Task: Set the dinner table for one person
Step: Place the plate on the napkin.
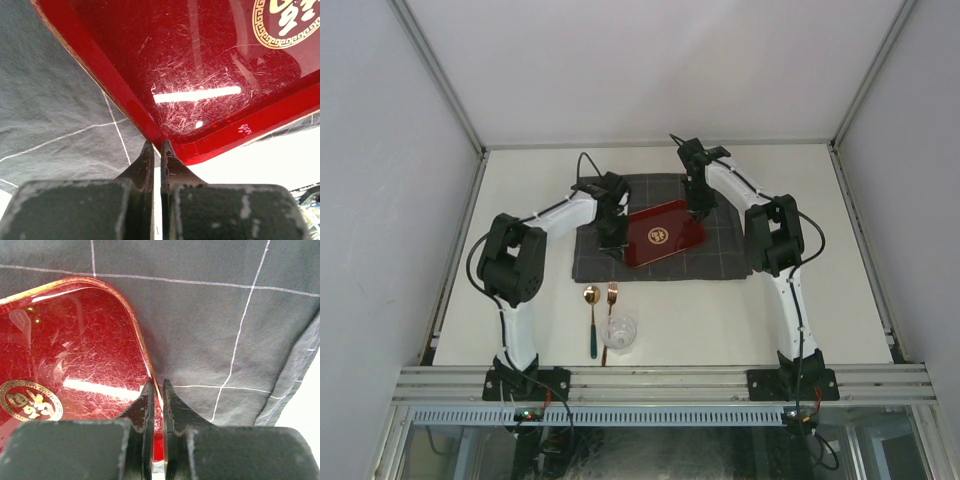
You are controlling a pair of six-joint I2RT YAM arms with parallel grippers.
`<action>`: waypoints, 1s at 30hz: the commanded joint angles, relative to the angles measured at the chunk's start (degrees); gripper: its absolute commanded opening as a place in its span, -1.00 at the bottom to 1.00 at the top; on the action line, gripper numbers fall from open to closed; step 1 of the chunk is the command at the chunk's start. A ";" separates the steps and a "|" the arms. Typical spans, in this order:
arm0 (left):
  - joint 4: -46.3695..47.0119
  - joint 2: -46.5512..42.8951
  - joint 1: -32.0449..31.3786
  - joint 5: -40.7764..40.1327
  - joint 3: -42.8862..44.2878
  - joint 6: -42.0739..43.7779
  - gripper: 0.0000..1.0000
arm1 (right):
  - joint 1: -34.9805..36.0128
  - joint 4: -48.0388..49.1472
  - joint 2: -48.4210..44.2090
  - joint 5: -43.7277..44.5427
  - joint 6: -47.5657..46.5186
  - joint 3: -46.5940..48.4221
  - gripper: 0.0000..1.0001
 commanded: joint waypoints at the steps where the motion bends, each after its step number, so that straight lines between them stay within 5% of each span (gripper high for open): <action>1: -0.77 -4.38 -3.63 5.65 0.02 1.68 -1.00 | 0.32 5.51 -0.02 0.12 1.96 2.90 -1.00; 14: 0.21 -4.05 -7.85 6.62 -0.24 0.45 -1.00 | 0.38 5.25 0.43 -0.14 2.06 3.08 -0.99; 23: 1.03 -4.37 -9.21 7.05 -1.10 -0.09 -1.00 | 0.59 5.16 -0.14 0.42 2.12 2.99 -0.54; 30: 1.49 -4.16 -9.43 7.16 -1.45 -0.19 -1.00 | 0.85 4.83 -2.96 2.96 2.71 1.48 -0.51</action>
